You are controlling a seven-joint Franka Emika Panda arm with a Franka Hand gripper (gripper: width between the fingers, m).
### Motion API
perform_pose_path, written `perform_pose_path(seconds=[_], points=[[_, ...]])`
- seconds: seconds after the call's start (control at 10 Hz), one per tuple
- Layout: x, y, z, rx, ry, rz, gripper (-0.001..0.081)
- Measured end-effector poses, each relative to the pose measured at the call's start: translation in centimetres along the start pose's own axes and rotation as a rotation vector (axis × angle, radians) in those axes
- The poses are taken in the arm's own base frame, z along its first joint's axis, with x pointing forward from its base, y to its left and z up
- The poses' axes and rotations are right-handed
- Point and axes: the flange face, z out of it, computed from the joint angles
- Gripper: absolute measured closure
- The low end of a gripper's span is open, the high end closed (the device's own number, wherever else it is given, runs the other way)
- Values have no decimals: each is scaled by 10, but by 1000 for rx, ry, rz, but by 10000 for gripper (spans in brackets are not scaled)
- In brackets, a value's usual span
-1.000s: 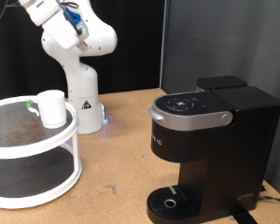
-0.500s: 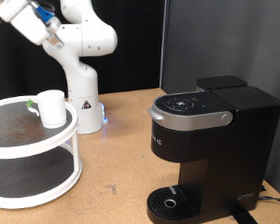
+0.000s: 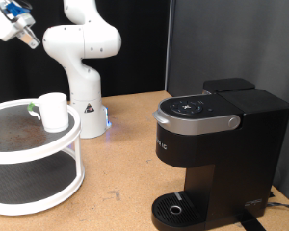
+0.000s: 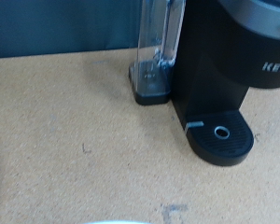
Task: Make a cup of coffee with the keurig machine
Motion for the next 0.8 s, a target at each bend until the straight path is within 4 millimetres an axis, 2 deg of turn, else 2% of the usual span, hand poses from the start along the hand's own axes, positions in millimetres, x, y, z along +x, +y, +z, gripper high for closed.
perform_pose_path(seconds=[0.4,0.7,0.8], points=[[-19,16,1,-12,-9,7,806],[-32,31,17,-37,14,46,806],[-37,35,22,-45,22,57,692]])
